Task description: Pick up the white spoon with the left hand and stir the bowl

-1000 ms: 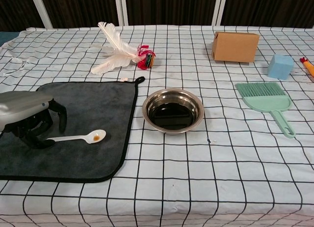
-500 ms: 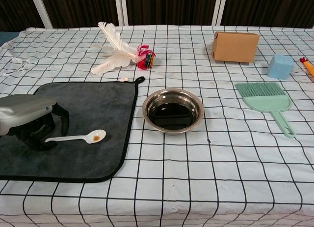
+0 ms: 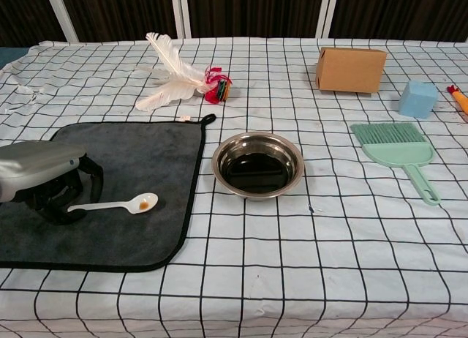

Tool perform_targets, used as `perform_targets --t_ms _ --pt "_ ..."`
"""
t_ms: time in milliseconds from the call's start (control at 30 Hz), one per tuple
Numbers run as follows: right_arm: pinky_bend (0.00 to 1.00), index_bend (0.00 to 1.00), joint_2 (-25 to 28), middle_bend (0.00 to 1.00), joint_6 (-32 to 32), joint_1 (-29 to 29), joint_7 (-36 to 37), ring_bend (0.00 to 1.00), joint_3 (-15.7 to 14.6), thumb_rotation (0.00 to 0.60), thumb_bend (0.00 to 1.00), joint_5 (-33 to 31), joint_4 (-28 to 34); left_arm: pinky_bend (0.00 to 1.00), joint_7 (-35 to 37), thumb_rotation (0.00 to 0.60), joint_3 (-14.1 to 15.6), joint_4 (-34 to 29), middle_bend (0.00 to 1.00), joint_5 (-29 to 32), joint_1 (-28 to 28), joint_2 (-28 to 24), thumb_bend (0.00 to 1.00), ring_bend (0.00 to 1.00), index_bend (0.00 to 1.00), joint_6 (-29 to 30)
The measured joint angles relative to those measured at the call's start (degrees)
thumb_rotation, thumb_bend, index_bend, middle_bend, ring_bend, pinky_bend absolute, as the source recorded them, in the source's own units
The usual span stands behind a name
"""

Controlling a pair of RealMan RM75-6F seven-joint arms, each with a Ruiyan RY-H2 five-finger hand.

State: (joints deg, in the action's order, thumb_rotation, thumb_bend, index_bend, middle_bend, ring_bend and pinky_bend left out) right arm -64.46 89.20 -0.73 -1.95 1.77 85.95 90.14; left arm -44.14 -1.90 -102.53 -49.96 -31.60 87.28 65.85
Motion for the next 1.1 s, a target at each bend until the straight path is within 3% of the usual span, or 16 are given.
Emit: perform_targets --t_ms 1100 --pt "0.26 0.00 -0.17 0.11 -0.46 -0.05 -1.07 0.19 0.27 0.600 0.22 0.30 0.25 0.82 0.53 0.600 1.02 1.18 0.85 0.15 -0.64 0.45 0.45 0.81 0.55 1.69"
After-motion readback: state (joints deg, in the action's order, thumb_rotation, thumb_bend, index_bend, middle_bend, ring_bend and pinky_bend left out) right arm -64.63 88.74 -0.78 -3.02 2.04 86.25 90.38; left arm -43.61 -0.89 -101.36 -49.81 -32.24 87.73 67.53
